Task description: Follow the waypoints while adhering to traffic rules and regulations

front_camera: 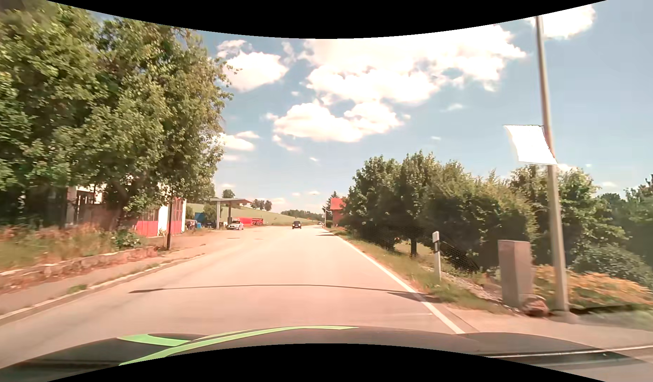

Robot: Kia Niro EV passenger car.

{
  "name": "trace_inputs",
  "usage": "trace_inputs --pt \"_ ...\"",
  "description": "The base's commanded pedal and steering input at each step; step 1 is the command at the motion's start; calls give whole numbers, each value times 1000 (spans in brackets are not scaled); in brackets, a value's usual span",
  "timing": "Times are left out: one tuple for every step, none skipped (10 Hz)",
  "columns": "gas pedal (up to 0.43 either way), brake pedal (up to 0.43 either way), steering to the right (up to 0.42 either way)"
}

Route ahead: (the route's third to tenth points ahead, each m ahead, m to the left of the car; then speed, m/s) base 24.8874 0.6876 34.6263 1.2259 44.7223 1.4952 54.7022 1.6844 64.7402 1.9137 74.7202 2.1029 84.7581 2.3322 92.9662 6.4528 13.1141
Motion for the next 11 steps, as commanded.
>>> trace_inputs --pt "118 0 -9" --pt "118 0 -11" --pt "98 0 -12" --pt "67 0 -11" --pt "0 0 -11" --pt "0 0 -11" --pt "0 0 -8" --pt "0 0 -6" --pt "0 0 -3" --pt "0 0 -1" --pt "0 0 0"
